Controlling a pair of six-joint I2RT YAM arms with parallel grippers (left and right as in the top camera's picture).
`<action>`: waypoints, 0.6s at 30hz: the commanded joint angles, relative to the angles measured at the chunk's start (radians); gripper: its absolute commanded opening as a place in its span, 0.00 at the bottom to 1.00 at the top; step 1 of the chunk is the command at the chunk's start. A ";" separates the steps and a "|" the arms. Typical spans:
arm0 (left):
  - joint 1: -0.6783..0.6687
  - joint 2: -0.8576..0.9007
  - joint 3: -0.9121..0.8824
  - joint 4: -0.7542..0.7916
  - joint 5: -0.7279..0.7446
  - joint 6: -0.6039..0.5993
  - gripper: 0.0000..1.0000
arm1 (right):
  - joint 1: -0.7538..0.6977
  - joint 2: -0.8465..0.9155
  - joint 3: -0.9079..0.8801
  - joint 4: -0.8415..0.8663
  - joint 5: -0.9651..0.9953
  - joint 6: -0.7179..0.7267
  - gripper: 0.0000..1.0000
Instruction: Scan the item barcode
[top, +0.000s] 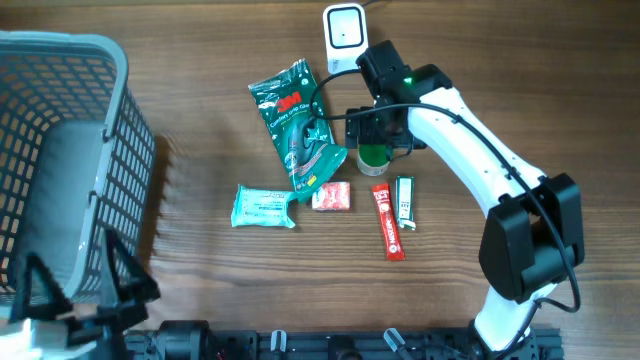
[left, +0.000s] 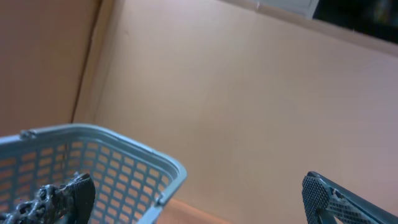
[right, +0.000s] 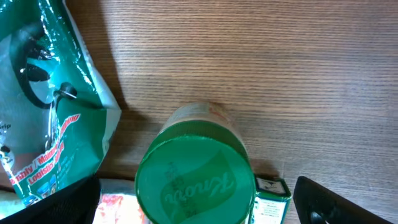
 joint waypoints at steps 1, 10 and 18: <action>0.003 -0.003 -0.023 0.005 0.070 -0.018 1.00 | -0.003 0.068 0.011 -0.002 0.023 -0.016 1.00; 0.003 -0.003 -0.023 -0.038 0.070 -0.018 1.00 | -0.003 0.225 0.005 0.000 -0.056 -0.061 0.96; 0.003 -0.003 -0.089 -0.057 0.097 -0.018 1.00 | -0.005 0.225 0.014 -0.023 -0.106 -0.061 0.59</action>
